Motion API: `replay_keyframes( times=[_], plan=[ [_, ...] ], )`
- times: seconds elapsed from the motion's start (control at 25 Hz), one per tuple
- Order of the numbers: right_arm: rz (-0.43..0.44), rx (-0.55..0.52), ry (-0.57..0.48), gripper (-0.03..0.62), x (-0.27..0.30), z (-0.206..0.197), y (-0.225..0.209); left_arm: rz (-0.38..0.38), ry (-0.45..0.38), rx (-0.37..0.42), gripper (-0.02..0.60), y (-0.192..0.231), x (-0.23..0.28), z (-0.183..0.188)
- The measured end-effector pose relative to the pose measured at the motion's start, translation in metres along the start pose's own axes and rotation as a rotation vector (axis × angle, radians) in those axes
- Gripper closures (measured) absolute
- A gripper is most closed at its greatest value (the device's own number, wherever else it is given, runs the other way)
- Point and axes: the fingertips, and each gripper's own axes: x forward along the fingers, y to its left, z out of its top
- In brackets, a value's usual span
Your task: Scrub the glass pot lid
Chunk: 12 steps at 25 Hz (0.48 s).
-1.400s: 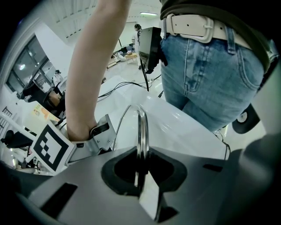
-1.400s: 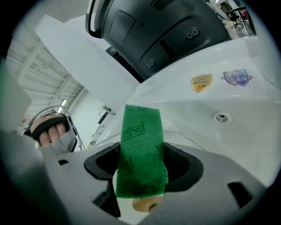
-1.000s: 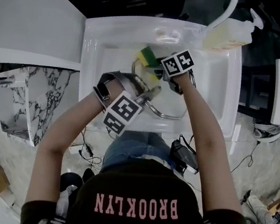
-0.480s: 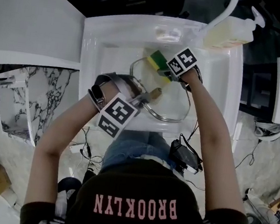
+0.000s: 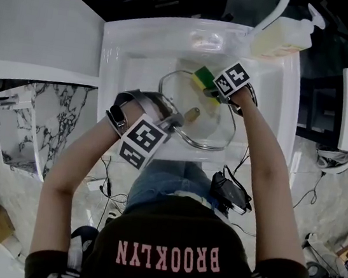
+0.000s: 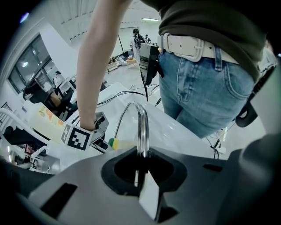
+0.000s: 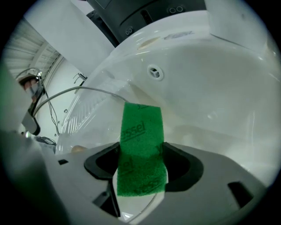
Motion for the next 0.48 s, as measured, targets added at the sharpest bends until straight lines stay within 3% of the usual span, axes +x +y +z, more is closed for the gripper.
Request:
replay_keyframes(
  times=[0.48],
  plan=[
    [0.026, 0.17, -0.227, 0.307, -0.025, -0.014, 0.004, 0.008, 0.005, -0.011, 0.543, -0.002, 0.003, 0.001]
  ],
)
